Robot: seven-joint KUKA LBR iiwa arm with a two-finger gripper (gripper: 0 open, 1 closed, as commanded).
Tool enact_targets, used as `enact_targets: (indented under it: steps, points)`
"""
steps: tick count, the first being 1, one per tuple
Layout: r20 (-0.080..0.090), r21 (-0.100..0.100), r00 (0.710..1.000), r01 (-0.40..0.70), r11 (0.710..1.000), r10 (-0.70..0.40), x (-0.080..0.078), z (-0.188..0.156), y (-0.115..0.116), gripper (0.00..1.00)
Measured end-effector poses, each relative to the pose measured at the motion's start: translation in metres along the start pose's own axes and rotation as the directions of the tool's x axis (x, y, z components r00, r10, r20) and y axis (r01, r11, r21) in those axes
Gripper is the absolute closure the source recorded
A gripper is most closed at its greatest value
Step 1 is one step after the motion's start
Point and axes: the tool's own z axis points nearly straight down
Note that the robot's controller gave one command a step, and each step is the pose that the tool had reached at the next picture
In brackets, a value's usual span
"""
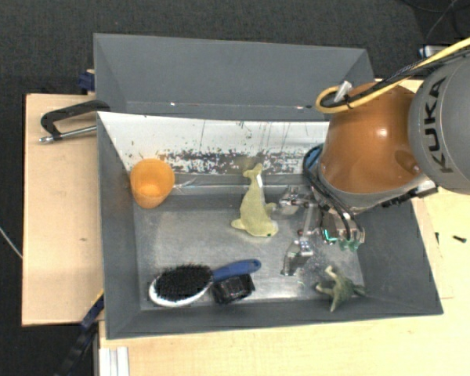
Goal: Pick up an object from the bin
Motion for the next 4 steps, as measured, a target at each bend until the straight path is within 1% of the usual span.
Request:
enact_targets:
  steps: [1,2,3,4]
  points:
    - [0.013,0.001,0.997,0.075,0.997,-0.075,-0.029,0.114,0.043,0.00]
    - [0.017,0.004,0.962,0.272,0.962,-0.272,0.002,0.111,0.081,0.00]
    - [0.020,0.002,0.962,0.271,0.963,-0.271,0.002,0.111,0.081,1.00]
    - [0.021,0.004,0.958,0.284,0.959,-0.284,-0.005,-0.070,0.097,1.00]
